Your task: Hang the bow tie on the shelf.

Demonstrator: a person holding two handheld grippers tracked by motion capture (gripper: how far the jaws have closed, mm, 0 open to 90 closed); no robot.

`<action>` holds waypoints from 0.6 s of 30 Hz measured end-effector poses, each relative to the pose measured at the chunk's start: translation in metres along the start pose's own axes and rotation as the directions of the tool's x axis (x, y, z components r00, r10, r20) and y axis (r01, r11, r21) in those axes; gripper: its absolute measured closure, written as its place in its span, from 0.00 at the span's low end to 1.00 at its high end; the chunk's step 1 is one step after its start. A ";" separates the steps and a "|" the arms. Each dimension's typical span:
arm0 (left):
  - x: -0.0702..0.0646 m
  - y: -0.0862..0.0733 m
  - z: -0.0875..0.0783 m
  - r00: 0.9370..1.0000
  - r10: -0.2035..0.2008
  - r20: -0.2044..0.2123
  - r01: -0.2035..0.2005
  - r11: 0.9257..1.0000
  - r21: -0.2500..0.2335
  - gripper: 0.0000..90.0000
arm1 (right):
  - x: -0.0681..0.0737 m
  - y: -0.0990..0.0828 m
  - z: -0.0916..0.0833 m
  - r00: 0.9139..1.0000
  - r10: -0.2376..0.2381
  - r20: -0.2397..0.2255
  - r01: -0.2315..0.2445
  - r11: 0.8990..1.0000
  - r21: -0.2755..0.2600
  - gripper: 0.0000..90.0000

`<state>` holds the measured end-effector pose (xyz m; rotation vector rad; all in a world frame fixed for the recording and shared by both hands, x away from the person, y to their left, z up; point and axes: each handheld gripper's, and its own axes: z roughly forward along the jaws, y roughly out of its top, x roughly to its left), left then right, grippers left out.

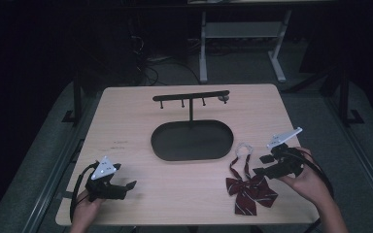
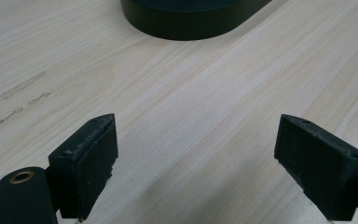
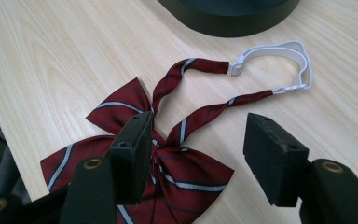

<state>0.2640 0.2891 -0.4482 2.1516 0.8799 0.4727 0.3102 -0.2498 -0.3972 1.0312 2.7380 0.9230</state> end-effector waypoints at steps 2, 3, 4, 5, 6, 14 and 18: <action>0.000 0.000 0.000 1.000 0.000 0.001 0.000 1.000 -0.004 0.15 | -0.001 0.003 0.000 1.000 0.000 -0.005 0.000 1.000 0.006 0.46; 0.000 0.000 0.000 1.000 0.001 0.000 -0.001 1.000 -0.003 0.15 | -0.001 0.004 0.001 1.000 -0.008 -0.004 0.008 1.000 0.008 0.46; 0.000 0.000 0.000 1.000 0.001 0.001 -0.001 1.000 -0.004 0.15 | -0.002 0.006 0.001 1.000 -0.007 -0.004 0.007 1.000 0.013 0.46; 0.000 0.000 0.000 1.000 0.001 0.001 -0.001 1.000 -0.004 0.15 | -0.002 0.007 0.001 1.000 -0.011 -0.003 0.011 1.000 0.010 0.46; 0.000 0.000 0.000 1.000 0.001 0.001 -0.001 1.000 -0.004 0.15 | -0.003 0.008 0.001 1.000 -0.008 -0.007 0.008 1.000 0.013 0.46; 0.000 0.000 0.000 1.000 0.004 0.001 -0.004 1.000 -0.005 0.15 | -0.007 0.021 0.005 1.000 -0.022 -0.010 0.022 0.999 0.046 0.46; 0.000 0.000 0.000 1.000 -0.001 0.001 0.001 1.000 -0.006 0.14 | -0.009 0.026 0.007 1.000 -0.021 -0.012 0.022 0.998 0.055 0.47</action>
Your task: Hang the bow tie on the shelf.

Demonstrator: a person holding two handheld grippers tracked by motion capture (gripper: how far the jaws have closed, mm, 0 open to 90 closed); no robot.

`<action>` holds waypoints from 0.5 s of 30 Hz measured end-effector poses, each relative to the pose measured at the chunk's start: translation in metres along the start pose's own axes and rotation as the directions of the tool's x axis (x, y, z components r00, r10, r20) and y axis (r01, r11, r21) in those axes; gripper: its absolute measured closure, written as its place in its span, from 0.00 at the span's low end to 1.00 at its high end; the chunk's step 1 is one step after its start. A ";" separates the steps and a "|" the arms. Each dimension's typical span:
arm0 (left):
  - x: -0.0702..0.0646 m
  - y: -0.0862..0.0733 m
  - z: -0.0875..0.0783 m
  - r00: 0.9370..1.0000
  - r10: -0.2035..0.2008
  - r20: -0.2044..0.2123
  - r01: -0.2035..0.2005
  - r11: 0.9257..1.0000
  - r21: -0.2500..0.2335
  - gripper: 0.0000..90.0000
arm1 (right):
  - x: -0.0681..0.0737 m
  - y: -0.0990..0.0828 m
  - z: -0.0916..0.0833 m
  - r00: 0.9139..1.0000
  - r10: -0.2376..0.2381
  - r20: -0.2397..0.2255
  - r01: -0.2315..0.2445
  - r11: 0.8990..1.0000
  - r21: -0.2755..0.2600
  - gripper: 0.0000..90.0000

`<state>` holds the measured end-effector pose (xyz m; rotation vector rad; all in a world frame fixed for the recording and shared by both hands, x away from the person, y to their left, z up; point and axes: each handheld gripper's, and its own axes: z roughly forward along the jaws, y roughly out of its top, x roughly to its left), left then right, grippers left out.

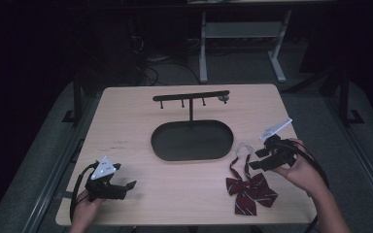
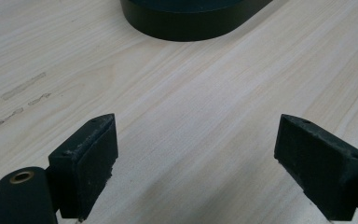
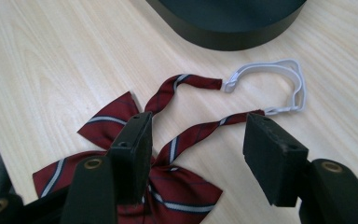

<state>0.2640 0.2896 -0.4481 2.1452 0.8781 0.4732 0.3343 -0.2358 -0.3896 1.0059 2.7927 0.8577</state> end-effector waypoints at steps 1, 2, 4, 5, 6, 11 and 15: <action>0.000 0.000 0.000 1.000 0.001 0.000 -0.001 1.000 0.001 0.15 | -0.001 0.002 0.001 1.000 -0.003 0.000 0.003 1.000 0.003 0.47; 0.000 0.000 0.000 1.000 -0.005 0.001 0.005 1.000 -0.006 0.15 | -0.003 0.005 0.003 1.000 -0.007 0.000 0.007 1.000 0.012 0.47; 0.000 0.000 -0.001 1.000 0.007 0.000 -0.007 1.000 0.005 0.15 | -0.005 0.007 0.006 1.000 -0.006 0.002 0.006 1.000 0.021 0.47; 0.000 0.000 -0.001 1.000 0.007 0.000 -0.007 1.000 0.005 0.14 | -0.005 0.007 0.006 1.000 -0.006 0.002 0.006 1.000 0.021 0.47; 0.000 0.000 0.000 1.000 0.009 0.001 -0.009 1.000 0.005 0.15 | -0.007 0.010 0.008 1.000 0.001 -0.001 -0.001 0.999 0.034 0.47; 0.000 0.000 -0.001 1.000 0.004 0.001 -0.004 1.000 0.000 0.14 | -0.015 0.016 0.015 1.000 0.014 0.001 -0.014 0.998 0.054 0.47; 0.001 0.000 -0.001 1.000 0.006 0.003 -0.006 1.000 0.002 0.15 | -0.021 0.019 0.019 1.000 0.026 0.010 -0.027 0.997 0.071 0.47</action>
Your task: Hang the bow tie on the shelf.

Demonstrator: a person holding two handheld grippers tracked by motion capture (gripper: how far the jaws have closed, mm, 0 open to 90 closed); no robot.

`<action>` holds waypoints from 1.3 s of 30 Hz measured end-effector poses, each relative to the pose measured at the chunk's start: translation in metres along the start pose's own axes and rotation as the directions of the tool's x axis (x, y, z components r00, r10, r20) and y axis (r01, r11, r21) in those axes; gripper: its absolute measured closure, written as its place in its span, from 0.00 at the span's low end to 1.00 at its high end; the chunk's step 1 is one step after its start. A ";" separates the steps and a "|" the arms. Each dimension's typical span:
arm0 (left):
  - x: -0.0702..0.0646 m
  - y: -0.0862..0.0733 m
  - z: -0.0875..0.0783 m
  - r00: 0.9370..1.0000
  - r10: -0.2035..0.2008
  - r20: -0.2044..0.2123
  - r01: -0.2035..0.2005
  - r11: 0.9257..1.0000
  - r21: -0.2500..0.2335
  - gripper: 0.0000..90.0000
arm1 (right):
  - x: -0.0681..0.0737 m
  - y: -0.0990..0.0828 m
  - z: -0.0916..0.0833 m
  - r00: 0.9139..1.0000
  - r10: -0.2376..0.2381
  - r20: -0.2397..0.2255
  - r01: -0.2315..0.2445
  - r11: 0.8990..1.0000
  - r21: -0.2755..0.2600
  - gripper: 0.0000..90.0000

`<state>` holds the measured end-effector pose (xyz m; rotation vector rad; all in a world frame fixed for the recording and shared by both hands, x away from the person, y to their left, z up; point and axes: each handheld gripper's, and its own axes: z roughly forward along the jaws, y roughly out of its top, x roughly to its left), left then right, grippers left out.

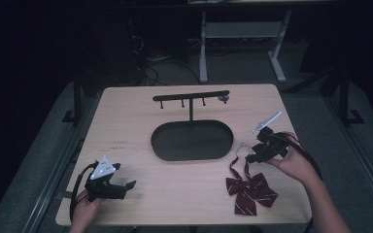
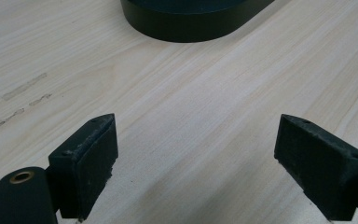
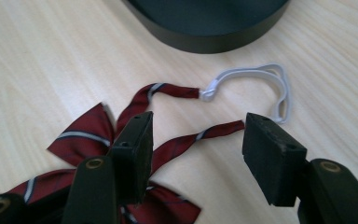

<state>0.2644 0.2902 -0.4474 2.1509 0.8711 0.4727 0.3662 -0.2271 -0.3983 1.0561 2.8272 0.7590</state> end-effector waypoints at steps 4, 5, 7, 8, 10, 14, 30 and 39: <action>0.000 0.000 0.000 1.000 0.003 0.001 -0.003 1.000 -0.001 0.15 | -0.010 0.006 0.006 1.000 0.028 0.006 -0.028 0.999 0.025 0.48; 0.000 0.000 0.000 1.000 -0.006 -0.001 0.006 1.000 -0.007 0.15 | -0.011 0.007 0.007 0.999 0.033 0.009 -0.033 0.999 0.026 0.49; 0.000 0.000 0.000 1.000 -0.007 0.001 0.007 1.000 -0.007 0.15 | -0.014 0.010 0.010 0.999 0.046 0.024 -0.047 0.998 0.033 0.49; 0.000 0.000 0.000 1.000 -0.007 0.001 0.007 1.000 -0.007 0.15 | -0.014 0.010 0.010 0.999 0.046 0.024 -0.047 0.998 0.033 0.49; 0.000 0.001 0.000 1.000 0.003 0.001 -0.003 1.000 0.000 0.15 | -0.018 0.012 0.012 0.998 0.064 0.027 -0.065 0.998 0.027 0.50; 0.000 0.000 0.000 1.000 0.002 0.003 -0.002 1.000 -0.002 0.15 | -0.027 0.013 0.021 0.994 0.106 0.038 -0.107 0.993 0.048 0.51; 0.000 0.001 0.000 1.000 0.000 0.004 0.000 1.000 -0.003 0.15 | -0.043 0.018 0.046 0.979 0.172 0.111 -0.184 0.977 0.106 0.61; 0.000 0.000 0.000 1.000 -0.005 0.005 0.005 1.000 -0.006 0.15 | -0.039 0.019 0.055 0.976 0.135 0.173 -0.160 0.978 0.136 0.77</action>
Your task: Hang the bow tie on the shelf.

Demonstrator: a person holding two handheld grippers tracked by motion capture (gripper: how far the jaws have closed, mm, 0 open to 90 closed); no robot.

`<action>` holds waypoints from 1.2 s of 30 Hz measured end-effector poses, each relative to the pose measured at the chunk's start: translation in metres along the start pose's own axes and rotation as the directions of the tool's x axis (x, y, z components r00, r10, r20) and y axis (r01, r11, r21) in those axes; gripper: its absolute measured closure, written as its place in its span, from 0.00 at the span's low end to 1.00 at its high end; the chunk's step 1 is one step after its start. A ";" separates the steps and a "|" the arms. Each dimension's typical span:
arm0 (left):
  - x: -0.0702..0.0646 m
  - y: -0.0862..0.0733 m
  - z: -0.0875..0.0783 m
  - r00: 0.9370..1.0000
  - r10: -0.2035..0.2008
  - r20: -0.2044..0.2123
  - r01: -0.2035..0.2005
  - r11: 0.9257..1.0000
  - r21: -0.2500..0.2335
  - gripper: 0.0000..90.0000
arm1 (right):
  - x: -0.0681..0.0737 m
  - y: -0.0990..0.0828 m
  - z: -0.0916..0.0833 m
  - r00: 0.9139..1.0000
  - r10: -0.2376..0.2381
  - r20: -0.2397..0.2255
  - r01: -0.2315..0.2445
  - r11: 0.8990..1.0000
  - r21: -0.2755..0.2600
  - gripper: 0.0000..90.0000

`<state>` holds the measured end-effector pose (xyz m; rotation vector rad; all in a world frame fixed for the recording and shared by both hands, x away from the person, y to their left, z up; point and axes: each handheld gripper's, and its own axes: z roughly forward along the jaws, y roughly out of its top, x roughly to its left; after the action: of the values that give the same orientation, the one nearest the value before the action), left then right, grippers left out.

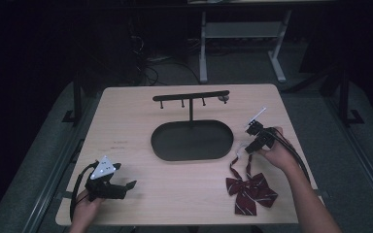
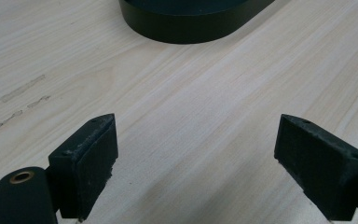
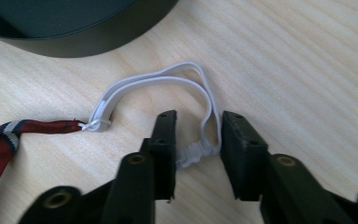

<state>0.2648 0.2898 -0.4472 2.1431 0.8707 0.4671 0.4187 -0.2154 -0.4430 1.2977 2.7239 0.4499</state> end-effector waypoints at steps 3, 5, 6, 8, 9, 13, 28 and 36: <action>0.000 0.000 0.000 1.000 0.003 0.000 -0.003 1.000 0.000 0.15 | 0.002 0.000 0.000 1.000 -0.015 0.026 0.015 1.000 0.000 0.86; 0.000 0.000 0.000 1.000 0.003 -0.001 -0.003 1.000 0.001 0.15 | 0.003 0.000 0.000 0.999 -0.026 0.037 0.026 1.000 0.003 0.91; 0.000 0.000 0.000 1.000 0.004 -0.001 -0.004 1.000 0.003 0.15 | 0.003 0.000 0.000 0.999 -0.033 0.035 0.032 0.999 0.008 0.94; 0.000 0.000 0.000 1.000 -0.001 -0.001 0.001 1.000 -0.001 0.15 | 0.003 -0.001 -0.001 0.999 -0.037 0.038 0.036 0.999 0.015 0.95; 0.000 0.000 0.000 1.000 -0.001 -0.001 0.001 1.000 -0.001 0.14 | 0.003 -0.001 -0.001 0.999 -0.037 0.038 0.036 0.999 0.015 0.95; 0.000 0.000 0.000 1.000 0.003 -0.002 -0.003 1.000 0.001 0.15 | 0.003 -0.003 -0.005 0.999 -0.043 0.017 0.042 0.999 0.013 0.96; -0.001 0.000 0.001 1.000 0.000 -0.002 0.000 1.000 0.005 0.15 | 0.013 -0.014 -0.041 0.988 -0.083 -0.132 0.073 0.994 -0.080 0.97; -0.002 0.000 0.002 1.000 -0.001 -0.001 0.001 1.000 0.006 0.14 | 0.020 -0.017 -0.054 0.978 -0.111 -0.176 0.090 0.988 -0.122 0.97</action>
<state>0.2644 0.2879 -0.4487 2.1483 0.8751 0.4655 0.3822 -0.2226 -0.3964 1.1363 2.8456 0.7360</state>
